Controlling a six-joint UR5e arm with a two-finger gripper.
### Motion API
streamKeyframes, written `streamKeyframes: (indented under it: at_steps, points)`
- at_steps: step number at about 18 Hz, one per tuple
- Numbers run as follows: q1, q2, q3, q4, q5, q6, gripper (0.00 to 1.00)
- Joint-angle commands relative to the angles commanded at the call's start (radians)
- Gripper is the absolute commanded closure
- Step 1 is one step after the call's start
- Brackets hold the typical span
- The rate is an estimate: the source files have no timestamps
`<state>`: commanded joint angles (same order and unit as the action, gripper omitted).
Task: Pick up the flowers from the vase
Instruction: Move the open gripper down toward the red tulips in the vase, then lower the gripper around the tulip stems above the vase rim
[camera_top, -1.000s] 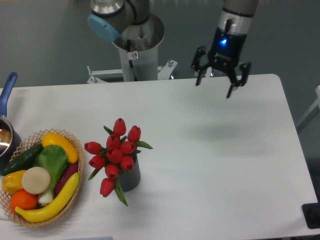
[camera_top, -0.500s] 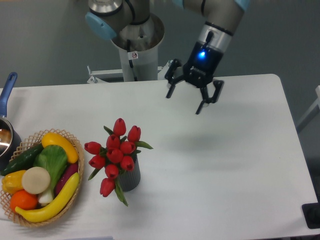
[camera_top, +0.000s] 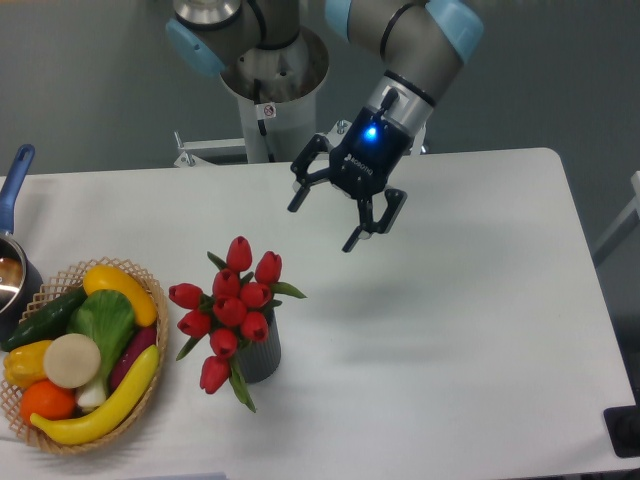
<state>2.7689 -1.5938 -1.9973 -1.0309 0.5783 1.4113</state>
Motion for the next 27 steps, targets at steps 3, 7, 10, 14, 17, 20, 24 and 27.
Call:
streamKeyframes:
  at_steps: [3, 7, 10, 14, 17, 20, 24, 27]
  points:
    - [-0.023, -0.035, 0.011, 0.035, 0.005, 0.002, 0.00]
    - [-0.083, -0.120, 0.073, 0.084, 0.011, -0.021, 0.00]
    - [-0.095, -0.152, 0.113, 0.084, 0.014, -0.052, 0.00]
    - [-0.115, -0.179, 0.133, 0.086, 0.018, -0.057, 0.00]
    - [-0.127, -0.193, 0.133, 0.091, 0.037, -0.054, 0.00]
    - [-0.163, -0.204, 0.150, 0.089, 0.055, -0.055, 0.00]
    - [-0.190, -0.215, 0.152, 0.089, 0.061, -0.060, 0.00]
    - [-0.202, -0.225, 0.150, 0.089, 0.069, -0.061, 0.00]
